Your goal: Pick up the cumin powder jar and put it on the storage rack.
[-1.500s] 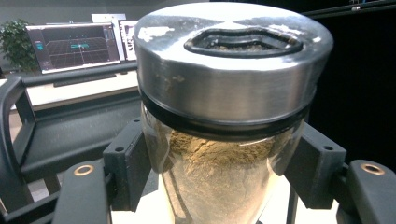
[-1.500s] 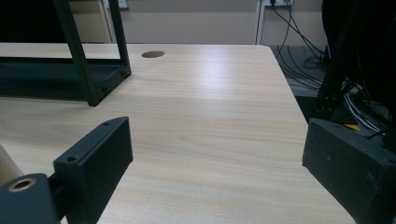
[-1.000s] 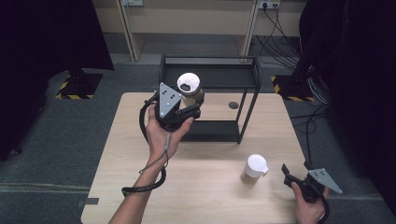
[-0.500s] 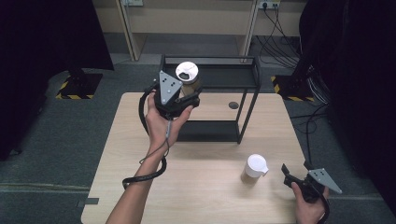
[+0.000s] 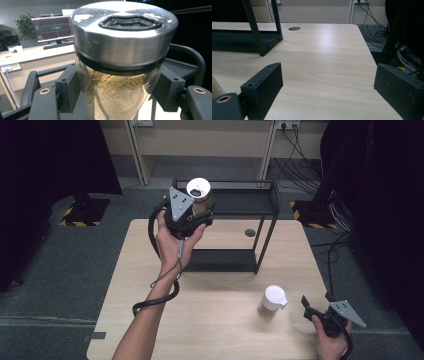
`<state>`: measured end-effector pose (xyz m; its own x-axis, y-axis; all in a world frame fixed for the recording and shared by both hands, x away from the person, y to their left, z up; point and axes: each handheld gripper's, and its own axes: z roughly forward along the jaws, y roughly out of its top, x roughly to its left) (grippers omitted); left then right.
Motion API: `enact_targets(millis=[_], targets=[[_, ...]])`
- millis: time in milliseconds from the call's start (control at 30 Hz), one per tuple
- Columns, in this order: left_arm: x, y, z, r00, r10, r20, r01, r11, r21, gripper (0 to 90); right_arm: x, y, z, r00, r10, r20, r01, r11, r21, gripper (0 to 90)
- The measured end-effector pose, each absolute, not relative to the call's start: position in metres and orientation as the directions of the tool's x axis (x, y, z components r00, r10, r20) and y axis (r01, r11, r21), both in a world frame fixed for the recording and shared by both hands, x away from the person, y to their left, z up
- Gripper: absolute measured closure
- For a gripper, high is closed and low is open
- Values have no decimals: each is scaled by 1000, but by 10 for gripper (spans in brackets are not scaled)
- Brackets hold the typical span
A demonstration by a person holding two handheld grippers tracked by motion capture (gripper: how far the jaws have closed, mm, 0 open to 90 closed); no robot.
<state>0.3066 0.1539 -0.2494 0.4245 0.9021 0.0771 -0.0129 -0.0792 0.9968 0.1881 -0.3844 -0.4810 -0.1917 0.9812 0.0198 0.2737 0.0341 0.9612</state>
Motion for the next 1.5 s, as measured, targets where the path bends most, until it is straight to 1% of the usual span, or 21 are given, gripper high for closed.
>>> enact_targets(millis=[233,467,600,700,900,1000,1200,1500], targets=[[318,152,-240,401,912,84,-6,-89,996,309,188,-385,-481,-193,981,22,275,32,961,86],[328,152,-235,388,918,79,35,-100,994,309,188,-384,-481,-194,981,16,274,39,961,86],[334,153,-237,380,923,52,59,-80,995,309,189,-383,-481,-197,980,12,273,43,961,86],[335,152,-234,378,924,61,65,-92,994,309,189,-383,-481,-198,980,11,272,44,961,86],[342,149,-230,379,924,51,87,-91,992,309,189,-383,-481,-198,980,10,272,45,961,86],[346,150,-231,380,924,27,96,-69,993,309,188,-383,-481,-198,980,12,271,43,962,86],[352,152,-237,383,924,-16,100,-25,995,309,189,-383,-481,-199,980,11,272,45,961,86],[354,154,-242,390,921,-17,85,-18,996,308,189,-383,-481,-200,980,7,271,48,961,86]])
